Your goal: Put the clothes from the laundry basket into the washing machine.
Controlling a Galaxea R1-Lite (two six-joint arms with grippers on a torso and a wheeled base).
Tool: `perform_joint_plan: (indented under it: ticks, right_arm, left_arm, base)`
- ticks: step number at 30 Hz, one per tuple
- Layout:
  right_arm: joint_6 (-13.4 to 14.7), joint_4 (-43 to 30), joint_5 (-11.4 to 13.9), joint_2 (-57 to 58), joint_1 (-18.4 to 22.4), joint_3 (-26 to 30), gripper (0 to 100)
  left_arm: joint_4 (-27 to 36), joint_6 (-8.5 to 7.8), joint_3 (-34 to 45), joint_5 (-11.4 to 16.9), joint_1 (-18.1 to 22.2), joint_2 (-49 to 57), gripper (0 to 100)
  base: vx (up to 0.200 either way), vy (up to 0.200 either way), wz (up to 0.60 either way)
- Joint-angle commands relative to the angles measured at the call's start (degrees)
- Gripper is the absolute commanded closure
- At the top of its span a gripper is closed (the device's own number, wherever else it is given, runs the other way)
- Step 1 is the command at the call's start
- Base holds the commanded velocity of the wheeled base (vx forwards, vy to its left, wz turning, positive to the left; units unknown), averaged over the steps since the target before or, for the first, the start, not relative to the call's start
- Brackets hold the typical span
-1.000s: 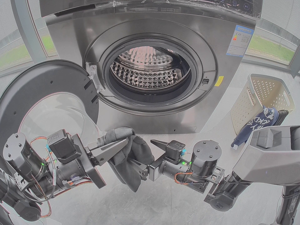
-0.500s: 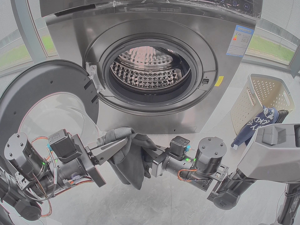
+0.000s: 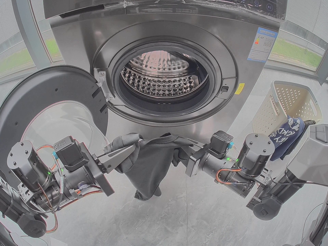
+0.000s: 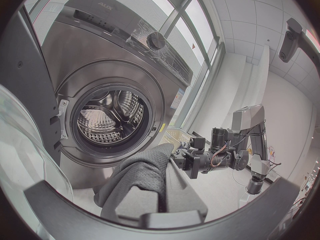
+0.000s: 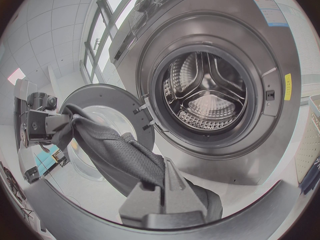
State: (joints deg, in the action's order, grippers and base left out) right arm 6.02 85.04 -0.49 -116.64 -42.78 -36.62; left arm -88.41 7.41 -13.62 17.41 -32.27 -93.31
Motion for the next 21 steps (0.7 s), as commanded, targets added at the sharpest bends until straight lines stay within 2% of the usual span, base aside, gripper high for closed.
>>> perform_joint_plan:
  ticks: [1,12,13,17,21]
  right_arm:
    - [0.04,-0.05,-0.04,2.29,0.15,0.15,100]
    - [0.04,-0.40,-0.92,3.44,0.24,-0.65,100]
    - [0.04,-0.40,-0.92,3.44,0.24,-0.65,100]
    - [0.04,-0.58,-0.92,4.67,1.12,-2.58,100]
    - [0.04,-1.02,-0.92,5.81,1.47,-4.69,100]
  left_arm:
    - [-0.01,0.06,-0.01,-0.01,0.01,-0.30,100]
    - [-0.10,-0.03,0.52,0.70,-0.43,0.05,100]
    - [-0.10,-0.03,0.52,0.79,-0.43,0.05,0]
    - [-0.01,1.03,3.25,0.96,-1.04,0.23,0]
    - [-0.01,1.03,5.88,1.22,-2.80,-0.38,0]
  base:
    - [0.000,0.000,0.00]
    - [0.000,0.000,0.00]
    - [0.000,0.000,0.00]
    - [0.000,0.000,0.00]
    - [0.000,0.000,0.00]
